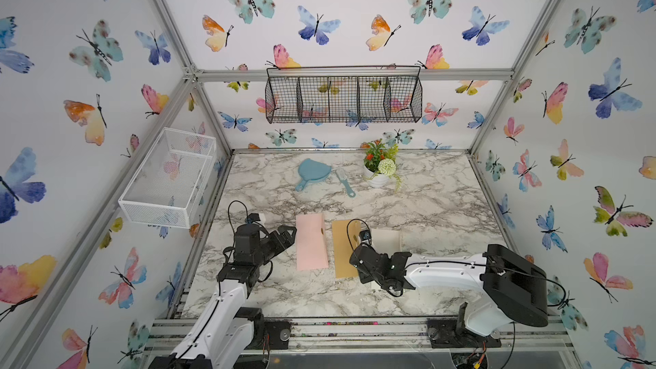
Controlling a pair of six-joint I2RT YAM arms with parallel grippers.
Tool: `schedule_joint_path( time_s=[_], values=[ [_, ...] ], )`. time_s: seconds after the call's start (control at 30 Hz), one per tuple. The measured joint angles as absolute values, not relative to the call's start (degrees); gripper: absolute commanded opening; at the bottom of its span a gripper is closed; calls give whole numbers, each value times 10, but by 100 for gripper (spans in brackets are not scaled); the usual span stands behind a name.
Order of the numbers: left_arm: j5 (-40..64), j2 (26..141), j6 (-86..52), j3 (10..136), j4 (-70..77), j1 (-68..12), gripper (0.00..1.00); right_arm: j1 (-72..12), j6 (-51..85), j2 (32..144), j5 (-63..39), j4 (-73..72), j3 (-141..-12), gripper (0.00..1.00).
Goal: Take the letter paper out of the envelope
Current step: Move the envelope to the center of the board.
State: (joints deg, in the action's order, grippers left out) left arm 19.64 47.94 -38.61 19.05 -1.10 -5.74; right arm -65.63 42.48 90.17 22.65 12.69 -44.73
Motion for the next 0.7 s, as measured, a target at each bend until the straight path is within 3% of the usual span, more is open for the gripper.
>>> schedule_joint_path(
  time_s=[0.43, 0.7],
  values=[
    [199, 474, -391, 172, -7, -57, 86, -596, 363, 971, 215, 77, -477, 11],
    [206, 472, -393, 172, -7, -57, 86, -553, 324, 985, 203, 60, -511, 9]
  ],
)
